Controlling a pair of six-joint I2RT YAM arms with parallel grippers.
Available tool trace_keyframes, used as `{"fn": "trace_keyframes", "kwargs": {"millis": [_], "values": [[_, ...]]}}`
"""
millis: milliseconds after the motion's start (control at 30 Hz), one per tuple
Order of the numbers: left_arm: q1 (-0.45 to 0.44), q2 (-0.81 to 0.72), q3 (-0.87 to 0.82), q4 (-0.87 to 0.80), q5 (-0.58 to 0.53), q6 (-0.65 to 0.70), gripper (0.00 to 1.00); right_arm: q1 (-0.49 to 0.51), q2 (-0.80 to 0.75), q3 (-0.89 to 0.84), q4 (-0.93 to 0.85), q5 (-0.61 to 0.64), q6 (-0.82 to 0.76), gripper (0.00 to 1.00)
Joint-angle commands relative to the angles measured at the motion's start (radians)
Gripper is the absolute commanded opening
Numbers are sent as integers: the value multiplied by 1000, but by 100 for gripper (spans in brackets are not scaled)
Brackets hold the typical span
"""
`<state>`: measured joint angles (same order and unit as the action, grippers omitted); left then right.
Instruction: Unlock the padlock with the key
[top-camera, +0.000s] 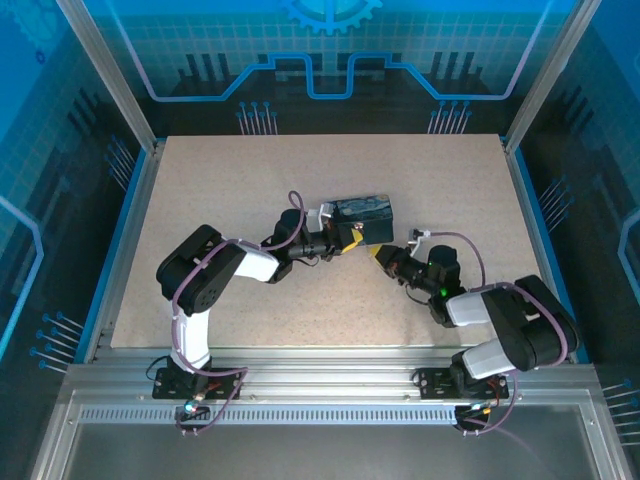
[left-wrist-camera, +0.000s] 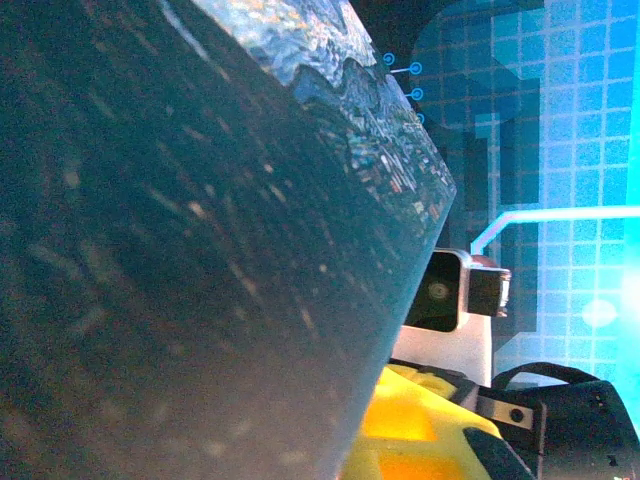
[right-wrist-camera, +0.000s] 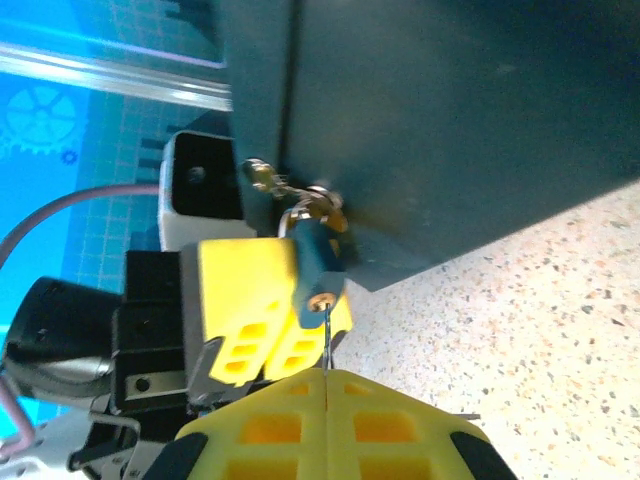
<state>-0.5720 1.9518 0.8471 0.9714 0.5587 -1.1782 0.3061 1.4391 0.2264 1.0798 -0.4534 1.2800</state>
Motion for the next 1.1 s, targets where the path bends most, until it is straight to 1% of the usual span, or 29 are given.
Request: {"fn": "trace_keyframes", "kwargs": {"millis": [0, 100, 300, 433, 633, 1067], "values": [[8, -4, -8, 64, 27, -6, 0, -28, -58, -12, -55, -80, -84, 0], [9, -1, -13, 72, 24, -8, 0, -54, -85, -21, -82, -80, -85, 0], [8, 12, -6, 102, 26, -27, 0, -55, -77, -8, -91, -64, -60, 0], [9, 12, -5, 105, 27, -30, 0, -48, -25, -11, -5, -59, -10, 0], [9, 13, -8, 105, 28, -30, 0, -19, 24, 1, 55, -43, 15, 0], [9, 19, -14, 113, 28, -32, 0, 0, 52, 28, 82, -19, 33, 0]]}}
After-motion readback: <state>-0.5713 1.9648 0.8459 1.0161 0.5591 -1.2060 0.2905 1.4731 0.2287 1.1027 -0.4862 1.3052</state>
